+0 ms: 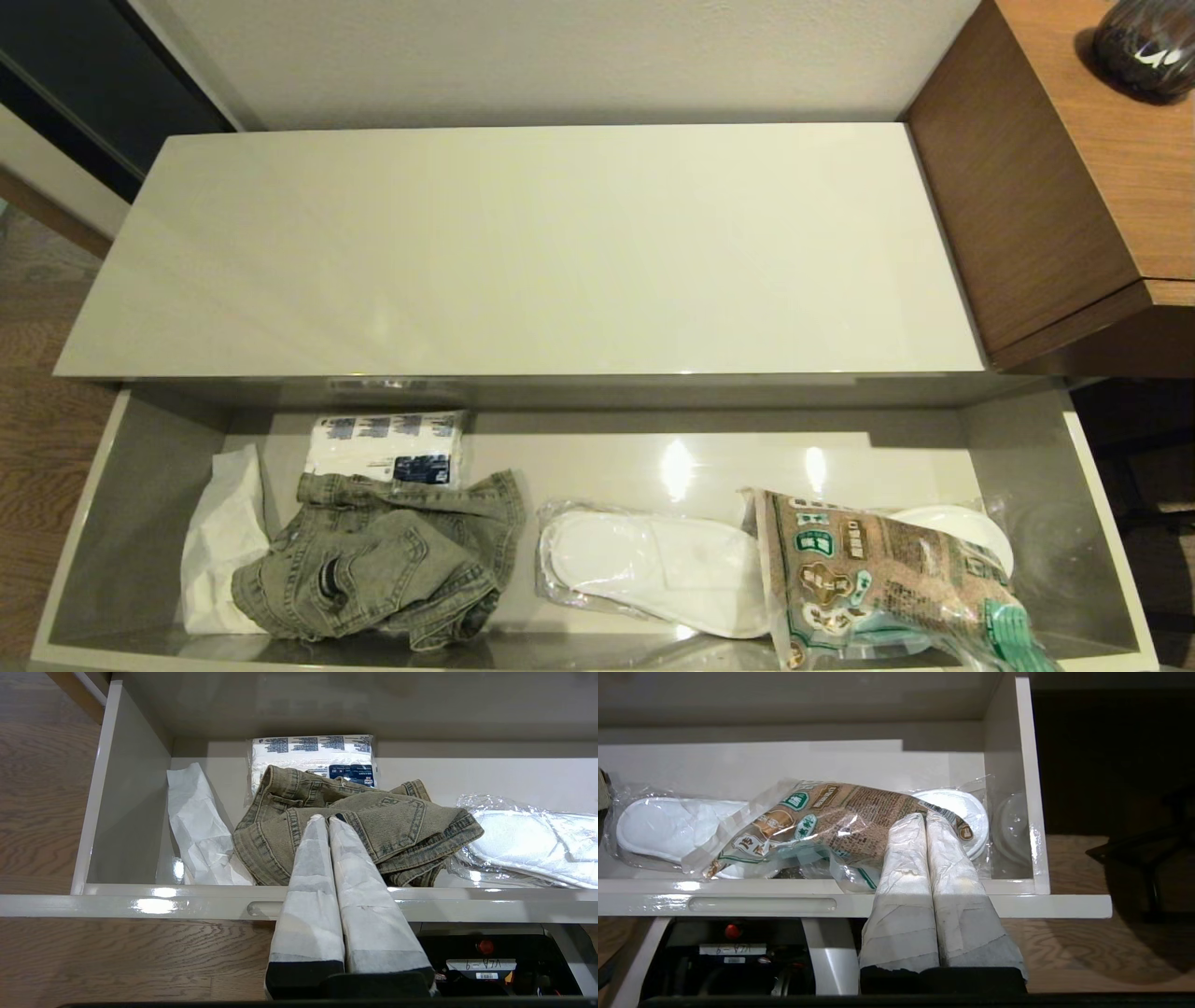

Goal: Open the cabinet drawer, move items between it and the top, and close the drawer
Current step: Take out the disposable slippers from the drawer

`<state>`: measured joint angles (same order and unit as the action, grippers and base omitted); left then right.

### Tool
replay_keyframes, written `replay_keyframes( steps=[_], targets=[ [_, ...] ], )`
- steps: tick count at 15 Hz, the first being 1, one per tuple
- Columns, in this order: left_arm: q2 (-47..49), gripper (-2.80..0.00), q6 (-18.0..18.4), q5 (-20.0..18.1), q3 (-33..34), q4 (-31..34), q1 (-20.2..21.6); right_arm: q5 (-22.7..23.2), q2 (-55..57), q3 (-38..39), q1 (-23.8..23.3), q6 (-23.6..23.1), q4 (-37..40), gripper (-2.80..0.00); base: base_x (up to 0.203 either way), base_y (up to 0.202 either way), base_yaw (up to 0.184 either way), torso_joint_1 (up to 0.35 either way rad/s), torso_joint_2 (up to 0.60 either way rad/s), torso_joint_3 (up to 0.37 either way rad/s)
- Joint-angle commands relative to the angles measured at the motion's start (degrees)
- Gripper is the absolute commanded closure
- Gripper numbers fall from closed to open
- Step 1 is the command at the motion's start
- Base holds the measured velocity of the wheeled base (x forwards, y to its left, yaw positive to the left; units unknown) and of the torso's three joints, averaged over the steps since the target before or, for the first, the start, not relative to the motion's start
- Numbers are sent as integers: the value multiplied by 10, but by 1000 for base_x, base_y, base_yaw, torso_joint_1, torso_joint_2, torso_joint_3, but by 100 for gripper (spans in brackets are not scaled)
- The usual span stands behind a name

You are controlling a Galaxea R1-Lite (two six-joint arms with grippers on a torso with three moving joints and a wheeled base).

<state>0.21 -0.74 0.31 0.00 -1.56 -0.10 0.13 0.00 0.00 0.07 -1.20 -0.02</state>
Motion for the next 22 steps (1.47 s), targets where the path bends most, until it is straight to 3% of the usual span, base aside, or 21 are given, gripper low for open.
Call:
replay_keyframes(
  steps=[1,2,8,10,12,14,17,19,21,22],
  targets=[
    [0,0,0,0,1,0,0,2,1,-1,0,-11,0,0,0,0,0,0,0,0],
    [0,0,0,0,1,0,0,4,1,-1,0,-33,-1,0,0,0,0,0,0,0],
    [0,0,0,0,1,0,0,7,1,-14,0,-21,9,0,0,0,0,0,0,0],
    [0,0,0,0,1,0,0,29,1,-106,0,-23,95,0,0,0,0,0,0,0],
    [0,0,0,0,1,0,0,55,4,-264,0,-32,217,0,0,0,0,0,0,0],
    [0,0,0,0,1,0,0,57,40,-390,0,-35,267,0,0,0,0,0,0,0],
    [0,0,0,0,1,0,0,45,189,-598,-1,3,318,0,0,0,0,0,0,0],
    [0,0,0,0,1,0,0,48,284,-698,-1,10,410,0,0,0,0,0,0,0],
    [0,0,0,0,1,0,0,36,334,-714,-3,-45,519,0,0,0,0,0,0,0],
    [0,0,0,0,1,0,0,22,357,-707,-6,-107,556,0,0,0,0,0,0,0]
  ],
)
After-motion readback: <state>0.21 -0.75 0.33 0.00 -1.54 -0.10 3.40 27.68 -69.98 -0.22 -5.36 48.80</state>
